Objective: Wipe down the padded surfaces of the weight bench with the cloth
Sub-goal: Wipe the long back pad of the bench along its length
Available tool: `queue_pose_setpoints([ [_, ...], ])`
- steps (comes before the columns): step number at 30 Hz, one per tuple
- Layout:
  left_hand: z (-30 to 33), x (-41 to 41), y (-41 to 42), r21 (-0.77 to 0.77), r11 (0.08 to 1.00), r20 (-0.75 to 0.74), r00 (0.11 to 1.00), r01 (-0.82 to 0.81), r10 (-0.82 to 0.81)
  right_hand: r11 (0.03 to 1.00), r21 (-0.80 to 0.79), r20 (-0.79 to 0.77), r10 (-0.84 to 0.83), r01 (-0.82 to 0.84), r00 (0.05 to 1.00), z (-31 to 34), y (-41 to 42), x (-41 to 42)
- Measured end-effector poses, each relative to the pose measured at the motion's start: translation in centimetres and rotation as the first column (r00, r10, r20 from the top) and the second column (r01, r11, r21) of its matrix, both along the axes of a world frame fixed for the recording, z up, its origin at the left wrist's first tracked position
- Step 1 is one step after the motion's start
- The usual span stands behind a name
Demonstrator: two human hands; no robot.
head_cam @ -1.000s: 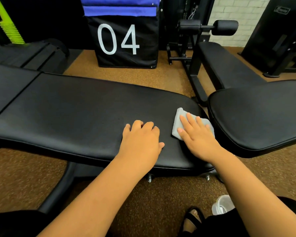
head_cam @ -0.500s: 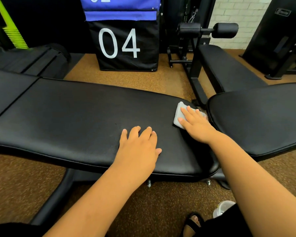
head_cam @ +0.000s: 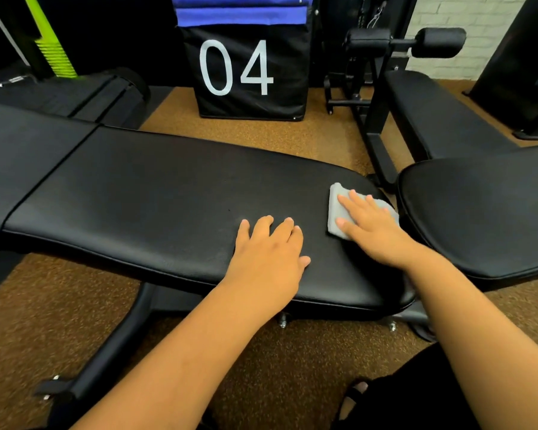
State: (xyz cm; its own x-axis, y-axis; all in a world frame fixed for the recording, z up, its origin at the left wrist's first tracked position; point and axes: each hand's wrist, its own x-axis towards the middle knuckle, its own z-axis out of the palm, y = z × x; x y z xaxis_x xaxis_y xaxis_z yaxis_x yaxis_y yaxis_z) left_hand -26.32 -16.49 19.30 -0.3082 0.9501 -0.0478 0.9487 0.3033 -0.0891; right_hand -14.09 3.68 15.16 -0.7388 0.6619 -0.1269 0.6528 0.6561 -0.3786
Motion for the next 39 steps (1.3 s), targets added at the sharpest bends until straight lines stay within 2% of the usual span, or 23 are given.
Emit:
queue_pose_setpoints([
  [4,0.1,0.0,-0.1,-0.002,1.0,0.003,1.0,0.011,-0.011,0.993,0.028,0.042,-0.116,0.115,0.992,-0.5,3.5,-2.5],
  [8,0.0,0.0,-0.2,0.01,1.0,0.013,1.0,0.013,-0.013,0.995,0.075,0.069,-0.072,0.067,0.995,-0.4,0.9,-1.7],
  [14,0.1,0.0,-0.1,0.024,1.0,0.032,0.999,0.016,-0.017,0.998,0.026,-0.094,0.052,-0.05,0.994,-0.2,-7.3,4.2],
  [17,0.2,0.0,0.0,0.022,1.0,0.035,0.999,0.01,-0.011,0.993,-0.104,-0.158,0.029,-0.045,0.987,0.1,-6.5,4.8],
  [20,0.4,-0.1,0.0,0.039,0.999,0.03,0.999,0.013,-0.014,0.995,-0.084,-0.076,-0.055,0.049,0.996,-0.2,-3.5,3.2],
  [23,0.3,-0.3,-0.8,0.144,0.99,0.08,0.997,0.002,-0.014,0.996,-0.032,0.019,-0.083,0.083,0.996,0.0,-3.0,1.6],
  [26,0.7,-1.2,-3.5,0.428,0.903,0.081,0.997,-0.029,-0.007,1.0,-0.019,-0.001,-0.014,0.014,1.0,0.1,-5.6,2.5],
  [28,0.8,-2.5,-5.7,0.517,0.853,0.066,0.997,-0.073,0.045,0.998,-0.011,-0.048,0.065,-0.065,0.997,0.3,-8.5,3.8],
  [33,1.2,-5.8,-10.0,0.534,0.83,0.043,0.985,-0.164,0.167,0.977,0.101,-0.022,0.193,-0.19,0.981,0.6,-13.0,3.8],
  [39,1.3,-6.2,-11.2,0.534,0.818,0.077,0.975,-0.215,0.206,0.926,0.177,-0.021,0.341,-0.333,0.94,2.5,-16.5,-2.9],
])
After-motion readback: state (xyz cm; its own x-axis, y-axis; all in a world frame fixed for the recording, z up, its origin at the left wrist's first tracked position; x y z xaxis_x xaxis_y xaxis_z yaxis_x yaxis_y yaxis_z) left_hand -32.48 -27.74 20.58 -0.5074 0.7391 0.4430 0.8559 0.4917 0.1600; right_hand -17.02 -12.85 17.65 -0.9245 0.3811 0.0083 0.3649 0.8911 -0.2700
